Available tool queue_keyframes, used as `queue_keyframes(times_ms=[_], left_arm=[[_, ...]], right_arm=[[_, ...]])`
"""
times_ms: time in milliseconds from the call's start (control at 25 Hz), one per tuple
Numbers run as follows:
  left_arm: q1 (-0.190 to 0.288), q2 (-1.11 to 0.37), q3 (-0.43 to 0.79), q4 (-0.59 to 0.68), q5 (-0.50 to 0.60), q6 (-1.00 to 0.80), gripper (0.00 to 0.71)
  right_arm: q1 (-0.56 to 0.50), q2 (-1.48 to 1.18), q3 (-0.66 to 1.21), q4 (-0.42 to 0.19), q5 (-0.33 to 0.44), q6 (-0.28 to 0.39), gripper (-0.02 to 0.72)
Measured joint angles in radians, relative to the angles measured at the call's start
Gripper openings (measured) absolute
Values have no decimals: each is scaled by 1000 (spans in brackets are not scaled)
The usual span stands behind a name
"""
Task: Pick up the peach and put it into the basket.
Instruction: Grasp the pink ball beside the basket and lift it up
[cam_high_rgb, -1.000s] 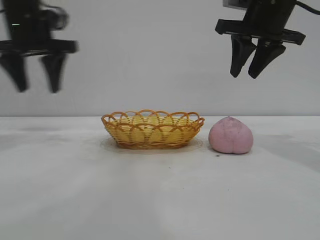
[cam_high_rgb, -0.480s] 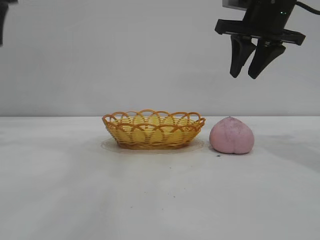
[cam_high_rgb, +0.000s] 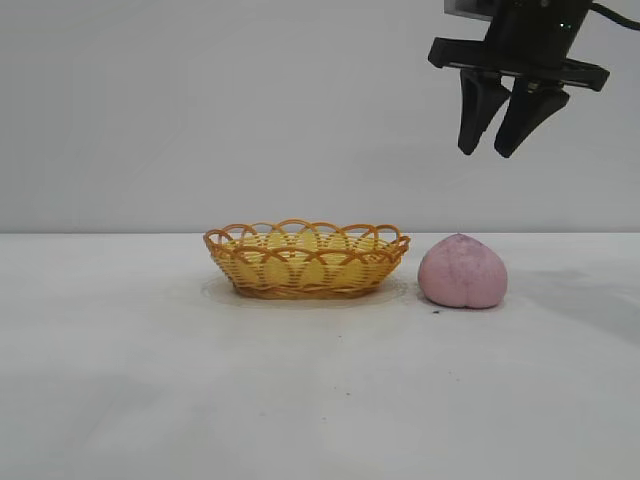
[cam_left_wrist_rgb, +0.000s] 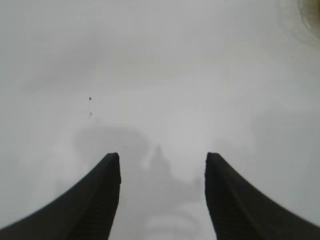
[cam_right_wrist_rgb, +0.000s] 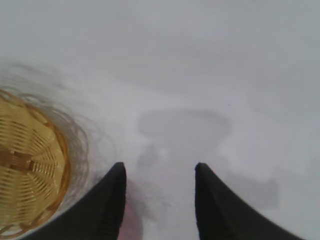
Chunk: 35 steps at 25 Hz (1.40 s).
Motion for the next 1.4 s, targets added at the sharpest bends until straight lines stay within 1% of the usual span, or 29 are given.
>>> queue_keyframes(times_ms=[80,120,200,280,520,600,800,1120,1160,1200,1240,1280,1320,1360,1400], left_arm=[[0,-92,0,0,22,-3,382],[0,-118,-5,0,52,-8,382],[0,-149,-10,0,133,-10,382],[0,-154,-10,0,187,-10,382],[0,-155,13,0,178,-10,382],[0,-155,13,0,177,-10,382],[0,-155,13,0,175,-10,382],[0,-155,13,0,175,-10,382],[0,-155,13,0,175,-10,382],[0,-155,13,0,175,-10,382],[0,-155,13,0,175,-10,382],[0,-155,13,0,175,-10,382],[0,-155,13,0,175,-10,382],[0,-155,13,0,175,-10,382],[0,-155,13,0,175,-10,382]], right_arm=[[0,0,0,0,11,0,275],[0,0,0,0,15,0,275],[0,0,0,0,22,0,275],[0,0,0,2,22,0,275],[0,0,0,7,29,0,275],[0,0,0,8,42,0,275],[6,35,0,12,142,-5,275],[80,122,0,29,208,-28,275],[82,133,0,26,215,-28,174],[82,140,0,9,220,-26,104],[82,146,0,-9,222,-20,69],[82,146,0,-33,222,-2,43],[82,144,0,-65,216,17,0],[82,135,0,-90,202,30,0],[82,118,0,-101,189,36,0]])
